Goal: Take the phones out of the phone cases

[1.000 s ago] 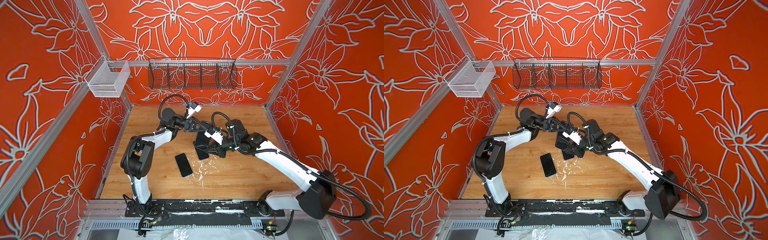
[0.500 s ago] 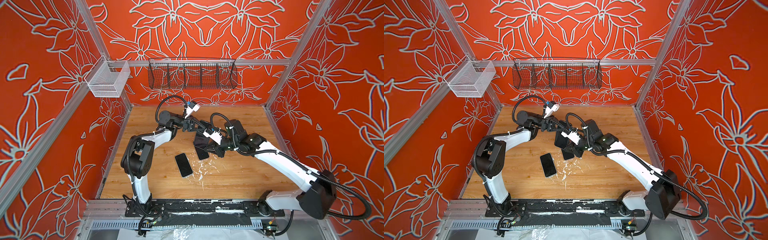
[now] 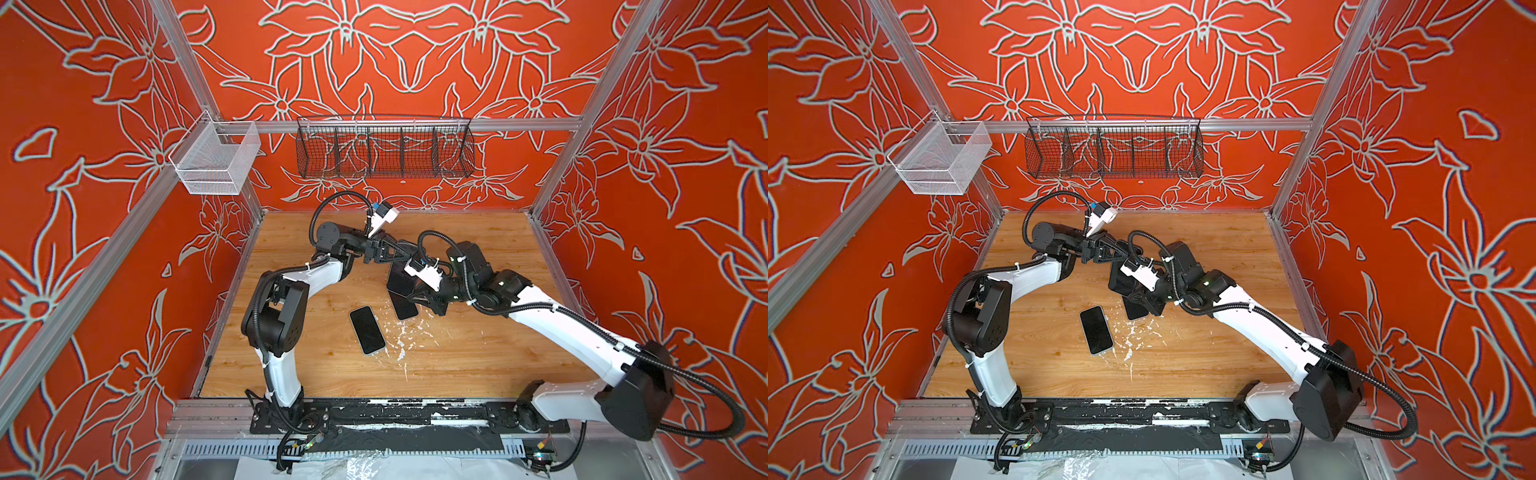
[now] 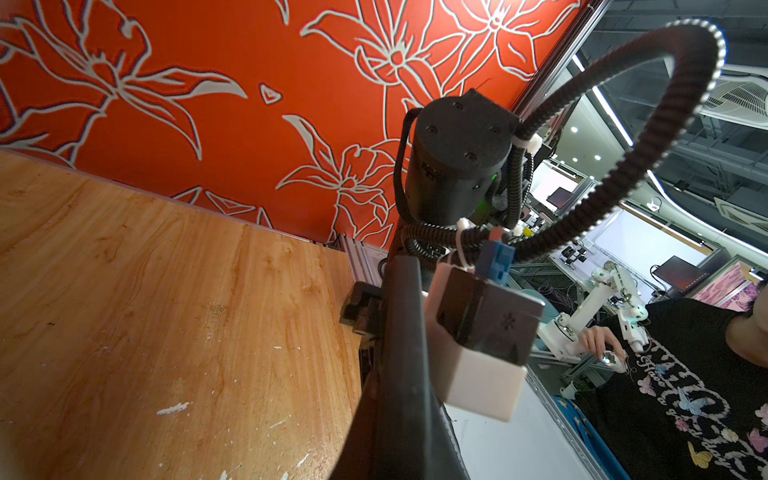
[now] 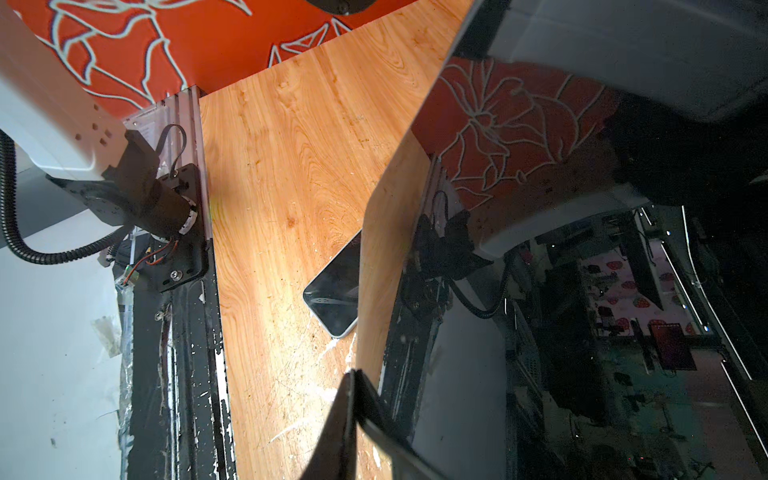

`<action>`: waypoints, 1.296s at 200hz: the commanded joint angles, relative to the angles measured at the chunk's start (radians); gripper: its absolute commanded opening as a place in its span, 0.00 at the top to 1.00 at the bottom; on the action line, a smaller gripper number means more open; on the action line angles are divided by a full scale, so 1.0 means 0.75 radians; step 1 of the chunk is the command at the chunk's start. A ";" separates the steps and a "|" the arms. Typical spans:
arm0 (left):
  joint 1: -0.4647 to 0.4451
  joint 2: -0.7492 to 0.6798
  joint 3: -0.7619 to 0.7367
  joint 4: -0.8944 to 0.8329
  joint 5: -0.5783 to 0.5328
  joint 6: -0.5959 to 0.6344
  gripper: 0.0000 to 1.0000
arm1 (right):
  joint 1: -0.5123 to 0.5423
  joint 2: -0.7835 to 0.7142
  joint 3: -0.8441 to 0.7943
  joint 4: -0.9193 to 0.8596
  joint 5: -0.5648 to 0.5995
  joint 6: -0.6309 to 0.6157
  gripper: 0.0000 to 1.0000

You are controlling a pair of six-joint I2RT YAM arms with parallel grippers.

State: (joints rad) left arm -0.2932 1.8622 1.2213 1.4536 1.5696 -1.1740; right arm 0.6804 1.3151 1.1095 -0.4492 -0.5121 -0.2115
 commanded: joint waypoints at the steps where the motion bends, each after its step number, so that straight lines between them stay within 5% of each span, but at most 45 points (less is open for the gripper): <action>1: 0.033 -0.001 0.028 -0.050 -0.117 -0.135 1.00 | 0.045 -0.007 -0.052 -0.103 0.092 -0.171 0.99; 81: 0.043 -0.014 0.039 -0.116 -0.133 -0.111 1.00 | 0.044 -0.010 -0.081 -0.094 0.262 -0.208 0.98; 165: 0.043 -0.124 -0.017 -0.588 -0.182 0.284 1.00 | 0.045 0.002 -0.105 -0.054 0.377 -0.195 0.98; 259: 0.045 -0.139 -0.025 -0.677 -0.216 0.347 1.00 | 0.043 -0.040 -0.121 -0.024 0.391 -0.159 0.98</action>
State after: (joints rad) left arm -0.2611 1.8072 1.2079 0.9703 1.4307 -0.9550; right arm 0.7078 1.3170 1.0317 -0.4660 -0.2222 -0.3191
